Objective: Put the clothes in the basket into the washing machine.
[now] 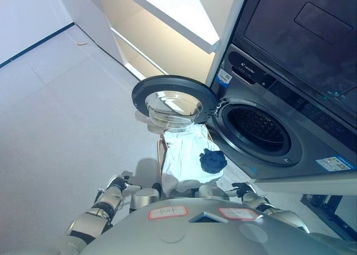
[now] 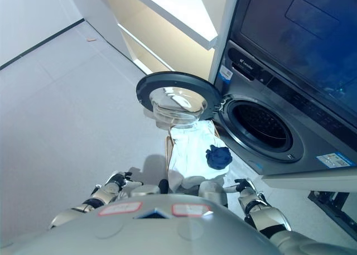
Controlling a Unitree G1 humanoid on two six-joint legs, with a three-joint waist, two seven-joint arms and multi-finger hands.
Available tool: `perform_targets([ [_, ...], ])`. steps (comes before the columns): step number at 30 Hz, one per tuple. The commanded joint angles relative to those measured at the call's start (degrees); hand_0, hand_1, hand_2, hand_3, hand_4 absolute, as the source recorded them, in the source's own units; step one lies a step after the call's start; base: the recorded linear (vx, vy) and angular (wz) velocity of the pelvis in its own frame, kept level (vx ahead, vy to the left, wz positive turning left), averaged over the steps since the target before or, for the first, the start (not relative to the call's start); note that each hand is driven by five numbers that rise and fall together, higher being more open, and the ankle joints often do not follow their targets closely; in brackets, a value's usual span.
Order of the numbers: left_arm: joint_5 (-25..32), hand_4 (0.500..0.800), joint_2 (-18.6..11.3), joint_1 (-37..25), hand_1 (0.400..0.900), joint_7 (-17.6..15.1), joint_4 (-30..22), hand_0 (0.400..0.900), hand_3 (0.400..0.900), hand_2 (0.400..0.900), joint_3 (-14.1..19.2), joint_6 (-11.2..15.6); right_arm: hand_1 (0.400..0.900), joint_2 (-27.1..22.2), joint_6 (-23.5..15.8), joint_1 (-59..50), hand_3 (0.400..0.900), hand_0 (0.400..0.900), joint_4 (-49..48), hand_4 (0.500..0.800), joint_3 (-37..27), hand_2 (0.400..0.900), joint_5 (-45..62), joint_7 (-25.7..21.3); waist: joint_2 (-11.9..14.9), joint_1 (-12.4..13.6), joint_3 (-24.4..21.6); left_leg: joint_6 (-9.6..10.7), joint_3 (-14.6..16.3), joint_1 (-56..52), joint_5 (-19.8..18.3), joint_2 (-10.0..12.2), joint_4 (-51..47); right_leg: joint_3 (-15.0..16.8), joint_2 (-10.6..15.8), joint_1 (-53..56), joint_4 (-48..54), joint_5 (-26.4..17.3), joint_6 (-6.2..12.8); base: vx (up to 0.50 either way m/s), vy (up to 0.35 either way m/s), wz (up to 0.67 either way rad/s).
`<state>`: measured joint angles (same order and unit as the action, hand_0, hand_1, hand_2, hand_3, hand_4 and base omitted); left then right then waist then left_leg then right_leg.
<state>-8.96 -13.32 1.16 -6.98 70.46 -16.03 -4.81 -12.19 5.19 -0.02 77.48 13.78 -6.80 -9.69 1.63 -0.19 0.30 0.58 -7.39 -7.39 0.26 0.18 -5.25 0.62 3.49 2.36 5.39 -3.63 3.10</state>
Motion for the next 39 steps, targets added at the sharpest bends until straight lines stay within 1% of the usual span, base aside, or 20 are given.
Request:
perform_targets([
  [1,0.3,0.8,0.3,-3.8,0.9,-1.1,2.6,0.9,0.9,0.9,-0.6,0.7,0.9,-2.7,-0.2,-1.8,0.9,0.9,0.8,0.8,0.5,0.9,0.5,-1.1,-0.5,0.0,1.3,2.1,2.2,0.7,-1.4,0.5,0.2,-3.1,0.5,4.9,-0.4,3.4,3.13,0.0,0.0,0.0],
  [11,-0.6,0.8,0.2,-3.4,0.9,-0.9,3.6,0.9,0.9,0.9,-0.6,0.5,0.9,-2.7,-0.1,-1.9,0.9,0.9,0.9,0.8,0.9,0.9,-0.2,-1.2,-0.5,0.0,1.6,2.2,2.2,0.7,-1.4,0.7,0.2,-3.1,0.4,4.8,-0.4,3.4,3.05,0.0,0.0,0.0],
  [15,-0.9,0.8,0.1,-3.9,0.9,-1.2,3.3,0.9,0.9,0.9,-1.3,0.6,0.9,-3.6,0.3,-3.2,0.9,0.9,0.9,0.8,3.7,0.9,-4.4,-1.8,-0.3,0.2,2.3,2.4,2.0,1.1,-1.1,0.8,0.2,-3.6,0.4,4.5,-0.4,3.3,2.98,-0.02,-0.011,0.11],
  [16,-0.6,0.8,-0.2,-4.7,0.9,-1.6,2.7,0.9,0.9,0.9,-1.7,0.9,0.9,-4.5,0.4,-4.7,0.9,0.9,0.8,0.8,6.1,0.9,-7.7,-2.0,-0.3,0.4,3.2,2.6,2.0,1.5,-1.2,1.0,0.2,-4.0,0.3,4.3,-0.4,3.5,2.95,-0.05,-0.013,0.18],
  [18,-0.6,0.8,-0.3,-5.2,0.9,-2.0,2.5,0.9,0.9,0.9,-2.1,1.1,0.9,-5.0,0.4,-6.0,0.9,0.9,0.6,0.8,7.3,0.9,-8.9,-2.3,-0.2,0.5,3.7,2.8,2.0,2.1,-0.9,1.0,0.2,-4.3,0.4,3.8,-0.4,3.4,2.97,-0.06,-0.019,0.16],
  [23,0.8,0.8,-2.4,-9.8,0.9,-4.4,2.3,0.9,0.9,0.9,-2.0,1.8,0.9,-8.7,0.1,-13.6,0.9,0.9,-0.5,0.8,14.9,0.9,-18.1,-2.5,-0.5,1.1,6.9,3.8,1.7,6.8,1.4,1.3,0.2,-5.9,0.7,-0.2,-1.0,2.2,3.04,-0.11,-0.026,0.24],
  [24,1.7,0.8,-3.1,-11.5,0.9,-5.6,2.1,0.9,0.9,0.9,-1.5,2.0,0.9,-9.6,0.2,-15.7,0.9,0.9,-0.5,0.8,16.1,0.9,-19.6,-2.6,-0.6,1.1,7.7,4.0,1.5,8.1,2.0,1.3,0.2,-6.4,0.8,-1.3,-1.1,1.8,3.06,-0.12,-0.032,0.31],
  [25,3.5,0.8,-4.6,-13.3,0.9,-6.9,1.1,0.9,0.9,0.9,-0.7,2.6,0.9,-11.2,0.6,-17.1,0.9,0.9,-0.7,0.8,17.9,0.9,-22.2,-2.7,-0.7,1.4,8.5,4.2,1.4,9.3,2.5,1.2,0.2,-6.9,1.0,-2.2,-1.2,1.6,3.11,-0.13,-0.033,0.29],
  [26,4.7,0.8,-5.4,-14.8,0.9,-7.6,0.3,0.9,0.9,0.9,-0.3,3.0,0.9,-12.6,0.1,-18.8,0.9,0.9,-1.2,0.8,18.4,0.9,-22.5,-2.9,-0.9,1.4,9.3,4.3,1.2,10.5,3.1,1.2,0.2,-7.3,1.2,-3.4,-1.4,1.3,3.16,-0.11,-0.027,0.22],
  [27,5.7,0.8,-5.6,-16.3,0.9,-8.3,0.7,0.9,0.9,0.9,-0.2,3.1,0.9,-13.4,0.2,-21.1,0.9,0.9,-1.2,0.8,19.4,0.9,-23.0,-2.7,-1.0,1.5,10.1,4.4,1.3,11.7,3.6,1.1,0.2,-7.5,1.2,-4.4,-1.6,1.0,3.18,-0.11,-0.016,0.11],
  [29,7.5,0.8,-6.0,-19.3,0.9,-9.2,1.6,0.9,0.9,0.9,-0.6,3.1,0.9,-15.3,0.5,-25.4,0.9,0.9,-1.5,0.8,21.9,0.9,-24.3,-2.9,-1.2,1.6,12.3,4.4,1.6,14.5,4.2,0.9,1.2,-7.9,1.6,-7.1,-2.6,0.8,3.17,-0.14,-0.014,0.03],
  [30,8.5,0.8,-5.9,-21.0,0.9,-9.8,2.0,0.9,0.9,0.9,-0.9,3.1,0.9,-15.9,0.6,-27.6,0.9,0.9,-1.6,0.8,23.2,0.9,-24.7,-3.3,-1.4,1.7,14.2,4.3,1.9,17.1,4.3,0.6,3.1,-7.9,2.0,-9.5,-4.3,0.9,3.07,-0.2,0.005,0.0],
  [32,9.8,0.8,-5.9,-23.3,0.9,-10.5,2.3,0.9,0.9,0.9,-1.2,3.0,0.9,-16.3,0.9,-30.0,0.9,0.9,-1.8,0.8,24.3,0.9,-25.3,-4.4,-1.6,1.6,16.0,4.3,2.4,21.8,3.9,0.3,7.0,-7.9,2.4,-14.5,-8.4,1.6,2.6,-0.2,0.021,-0.04],
  [34,11.1,0.8,-5.6,-25.3,0.9,-11.8,2.6,0.9,0.9,0.9,-1.5,3.0,0.9,-16.5,1.2,-32.7,0.9,0.9,-2.2,0.8,25.5,0.9,-25.8,-6.1,-1.8,1.4,18.2,4.0,3.2,27.0,3.7,0.0,10.8,-7.6,2.0,-20.2,-13.2,2.6,2.18,-0.19,0.023,-0.06],
  [37,11.8,0.8,-5.1,-28.3,0.9,-13.1,3.1,0.9,0.9,0.9,-2.2,2.6,0.9,-16.1,1.5,-34.3,0.9,0.9,-2.5,0.8,25.5,0.9,-25.2,-7.7,-2.0,0.9,18.6,4.1,3.6,33.4,3.1,-0.9,15.2,-7.5,2.3,-26.2,-17.1,2.9,2.06,-0.1,-0.001,0.06],
  [39,12.4,0.8,-5.1,-29.3,0.9,-14.0,2.8,0.9,0.9,0.9,-2.1,2.8,0.9,-16.2,1.9,-34.7,0.9,0.9,-3.0,0.8,25.7,0.9,-26.0,-9.2,-2.2,0.8,18.9,4.4,3.8,36.7,2.8,-1.1,17.4,-7.7,2.6,-29.5,-19.4,3.3,2.04,-0.07,0.013,0.05],
])
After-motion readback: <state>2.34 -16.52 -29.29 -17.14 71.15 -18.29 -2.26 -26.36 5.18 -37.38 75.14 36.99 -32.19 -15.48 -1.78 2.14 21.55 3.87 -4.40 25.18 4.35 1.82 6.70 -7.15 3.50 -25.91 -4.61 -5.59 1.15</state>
